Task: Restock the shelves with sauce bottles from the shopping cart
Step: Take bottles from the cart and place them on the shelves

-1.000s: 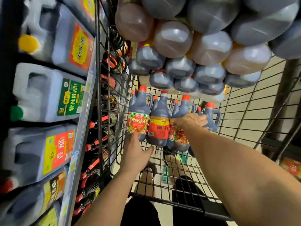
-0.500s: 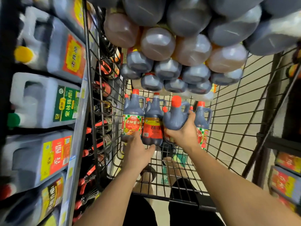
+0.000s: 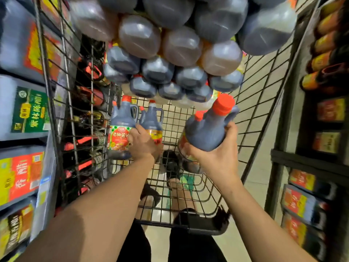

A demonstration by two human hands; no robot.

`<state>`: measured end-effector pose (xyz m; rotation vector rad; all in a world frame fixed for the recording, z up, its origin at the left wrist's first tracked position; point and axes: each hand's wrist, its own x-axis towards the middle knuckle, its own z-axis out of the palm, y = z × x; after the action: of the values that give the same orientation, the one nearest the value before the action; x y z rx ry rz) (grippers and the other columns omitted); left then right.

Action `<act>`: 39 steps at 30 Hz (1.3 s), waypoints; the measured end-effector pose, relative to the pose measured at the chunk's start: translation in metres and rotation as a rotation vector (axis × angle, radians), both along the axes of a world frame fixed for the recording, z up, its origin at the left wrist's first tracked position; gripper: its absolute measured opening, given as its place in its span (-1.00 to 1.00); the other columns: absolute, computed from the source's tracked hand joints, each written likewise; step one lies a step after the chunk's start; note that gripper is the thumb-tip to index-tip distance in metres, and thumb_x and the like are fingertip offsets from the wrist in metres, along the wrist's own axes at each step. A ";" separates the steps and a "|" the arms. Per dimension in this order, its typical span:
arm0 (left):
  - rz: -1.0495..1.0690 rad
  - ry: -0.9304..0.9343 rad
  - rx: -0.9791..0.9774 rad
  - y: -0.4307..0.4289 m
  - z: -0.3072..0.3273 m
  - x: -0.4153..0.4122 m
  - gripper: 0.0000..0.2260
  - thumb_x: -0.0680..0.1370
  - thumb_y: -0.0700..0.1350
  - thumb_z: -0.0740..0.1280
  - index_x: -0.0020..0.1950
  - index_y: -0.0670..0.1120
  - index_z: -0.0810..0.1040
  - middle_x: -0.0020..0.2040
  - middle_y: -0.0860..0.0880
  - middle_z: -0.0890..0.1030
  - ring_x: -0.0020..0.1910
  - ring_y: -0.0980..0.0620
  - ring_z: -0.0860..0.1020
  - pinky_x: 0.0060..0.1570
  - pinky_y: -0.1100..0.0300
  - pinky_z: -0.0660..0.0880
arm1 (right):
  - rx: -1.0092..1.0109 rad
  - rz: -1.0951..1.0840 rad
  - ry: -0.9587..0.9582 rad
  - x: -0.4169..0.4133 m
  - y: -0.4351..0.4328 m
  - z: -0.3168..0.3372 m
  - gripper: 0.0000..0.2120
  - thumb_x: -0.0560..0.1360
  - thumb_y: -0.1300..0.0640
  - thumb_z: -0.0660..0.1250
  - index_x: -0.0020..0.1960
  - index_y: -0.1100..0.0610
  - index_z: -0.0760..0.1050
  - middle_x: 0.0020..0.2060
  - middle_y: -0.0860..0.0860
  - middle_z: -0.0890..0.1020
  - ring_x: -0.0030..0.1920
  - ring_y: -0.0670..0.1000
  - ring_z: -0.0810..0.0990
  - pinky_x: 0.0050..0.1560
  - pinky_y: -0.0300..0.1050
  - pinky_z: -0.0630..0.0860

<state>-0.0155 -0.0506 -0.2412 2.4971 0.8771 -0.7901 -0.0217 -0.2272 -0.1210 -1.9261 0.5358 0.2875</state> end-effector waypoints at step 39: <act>0.354 -1.134 -0.342 0.087 0.330 -0.077 -0.06 0.13 0.17 0.59 0.41 0.26 0.18 0.15 0.61 0.38 0.07 0.56 0.44 -0.08 0.62 0.35 | 0.039 0.463 -0.503 0.020 0.091 0.235 -0.13 0.06 -0.19 0.59 0.28 -0.05 0.33 0.04 -0.19 0.57 0.04 -0.16 0.57 0.00 -0.08 0.53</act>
<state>-0.0926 0.0363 0.0884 1.9059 0.6169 0.5399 -0.0021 -0.1363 0.1135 -1.9716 -0.2495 0.0941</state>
